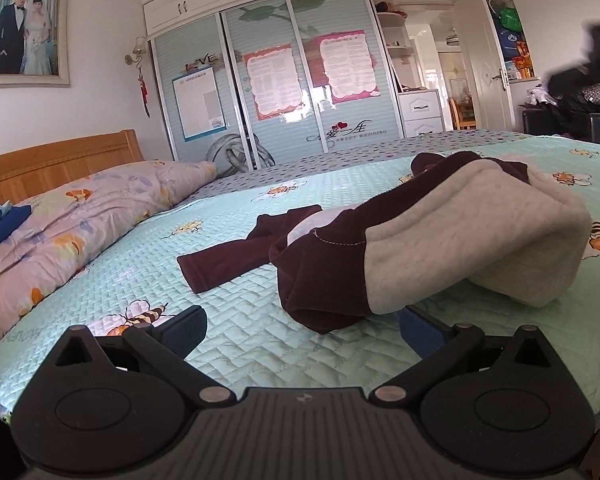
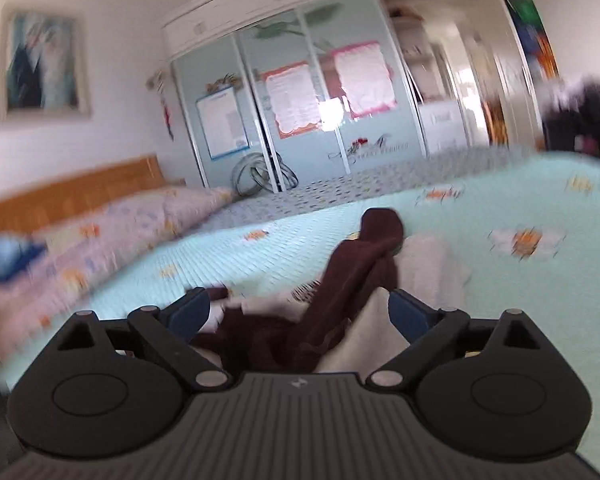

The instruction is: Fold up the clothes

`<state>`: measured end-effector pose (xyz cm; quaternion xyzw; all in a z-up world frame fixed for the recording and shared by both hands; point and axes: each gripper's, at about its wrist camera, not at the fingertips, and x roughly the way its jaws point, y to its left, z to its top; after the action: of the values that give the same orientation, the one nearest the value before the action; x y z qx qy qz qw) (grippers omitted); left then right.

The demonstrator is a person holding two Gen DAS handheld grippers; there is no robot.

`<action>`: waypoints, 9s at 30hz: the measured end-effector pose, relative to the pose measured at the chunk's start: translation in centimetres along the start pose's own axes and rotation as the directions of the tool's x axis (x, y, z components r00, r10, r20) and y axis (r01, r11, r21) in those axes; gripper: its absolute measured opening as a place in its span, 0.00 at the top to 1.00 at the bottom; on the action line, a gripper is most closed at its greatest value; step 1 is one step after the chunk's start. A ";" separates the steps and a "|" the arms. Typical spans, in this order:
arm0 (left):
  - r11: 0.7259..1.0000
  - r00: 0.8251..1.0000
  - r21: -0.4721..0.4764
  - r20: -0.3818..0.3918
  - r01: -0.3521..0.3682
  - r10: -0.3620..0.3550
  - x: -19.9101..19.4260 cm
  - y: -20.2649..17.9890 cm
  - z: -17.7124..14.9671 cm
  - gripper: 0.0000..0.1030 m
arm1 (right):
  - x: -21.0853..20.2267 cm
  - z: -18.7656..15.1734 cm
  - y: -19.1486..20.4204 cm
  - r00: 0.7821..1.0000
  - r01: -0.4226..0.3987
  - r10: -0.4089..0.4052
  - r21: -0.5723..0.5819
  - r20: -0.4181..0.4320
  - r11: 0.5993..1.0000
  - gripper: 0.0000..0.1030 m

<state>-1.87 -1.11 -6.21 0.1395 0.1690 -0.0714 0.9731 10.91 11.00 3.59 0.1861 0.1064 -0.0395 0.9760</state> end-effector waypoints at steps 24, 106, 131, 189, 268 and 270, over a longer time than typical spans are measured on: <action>0.999 0.993 -0.034 -0.118 -0.008 0.004 2.6 1.2 -1.2 0.01 | 16.6 -2.6 -5.7 0.941 0.104 -0.030 0.202 -0.337 0.974 0.91; 0.997 0.997 0.049 0.022 0.067 -0.069 -1.7 -0.8 -0.5 0.01 | -1.9 -6.2 1.4 0.889 0.173 -0.189 0.075 0.417 0.982 0.44; 0.782 0.954 0.597 0.090 0.179 -0.288 -1.4 -9.7 -2.4 0.01 | -6.8 -6.1 -2.5 0.900 0.185 -0.221 0.130 0.376 0.974 0.31; 0.976 0.874 0.213 0.482 -0.049 -0.061 -7.2 -2.5 10.5 0.68 | -2.7 -12.4 6.0 0.982 0.135 -0.189 -0.760 0.017 0.635 0.84; 0.890 0.972 0.415 0.207 -0.191 0.112 9.3 -2.3 21.1 0.34 | 6.4 16.1 -2.0 0.989 0.119 -0.138 -0.243 -0.062 0.963 0.43; 0.886 0.988 0.442 0.122 -0.139 0.094 11.5 -2.9 15.9 0.27 | 6.6 10.4 -3.4 0.981 0.126 -0.162 -0.280 -0.106 0.952 0.40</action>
<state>13.27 -9.62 3.46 0.3667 0.0916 -0.0565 0.9241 19.00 3.68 10.37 0.0442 0.1864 -0.0837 0.9779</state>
